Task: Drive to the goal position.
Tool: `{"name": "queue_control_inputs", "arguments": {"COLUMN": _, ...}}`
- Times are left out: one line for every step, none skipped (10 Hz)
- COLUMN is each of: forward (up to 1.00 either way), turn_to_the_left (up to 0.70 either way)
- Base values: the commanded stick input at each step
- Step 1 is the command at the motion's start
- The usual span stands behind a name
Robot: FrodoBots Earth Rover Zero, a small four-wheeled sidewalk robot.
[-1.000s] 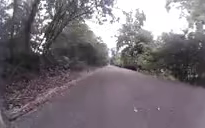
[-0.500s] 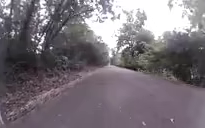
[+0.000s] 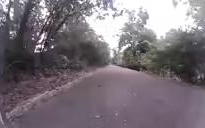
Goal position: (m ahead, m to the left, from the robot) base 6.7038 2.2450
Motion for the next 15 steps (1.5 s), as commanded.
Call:
{"name": "queue_control_inputs", "arguments": {"forward": 0.70, "turn_to_the_left": 0.00}}
{"name": "queue_control_inputs", "arguments": {"forward": 0.70, "turn_to_the_left": 0.00}}
{"name": "queue_control_inputs", "arguments": {"forward": 0.70, "turn_to_the_left": 0.00}}
{"name": "queue_control_inputs", "arguments": {"forward": 0.70, "turn_to_the_left": 0.00}}
{"name": "queue_control_inputs", "arguments": {"forward": 0.70, "turn_to_the_left": 0.00}}
{"name": "queue_control_inputs", "arguments": {"forward": 0.70, "turn_to_the_left": 0.00}}
{"name": "queue_control_inputs", "arguments": {"forward": 0.70, "turn_to_the_left": 0.00}}
{"name": "queue_control_inputs", "arguments": {"forward": 0.70, "turn_to_the_left": 0.00}}
{"name": "queue_control_inputs", "arguments": {"forward": 0.70, "turn_to_the_left": 0.00}}
{"name": "queue_control_inputs", "arguments": {"forward": 0.70, "turn_to_the_left": 0.00}}
{"name": "queue_control_inputs", "arguments": {"forward": 0.70, "turn_to_the_left": 0.00}}
{"name": "queue_control_inputs", "arguments": {"forward": 0.70, "turn_to_the_left": 0.00}}
{"name": "queue_control_inputs", "arguments": {"forward": 0.70, "turn_to_the_left": 0.00}}
{"name": "queue_control_inputs", "arguments": {"forward": 0.70, "turn_to_the_left": 0.00}}
{"name": "queue_control_inputs", "arguments": {"forward": 0.70, "turn_to_the_left": 0.00}}
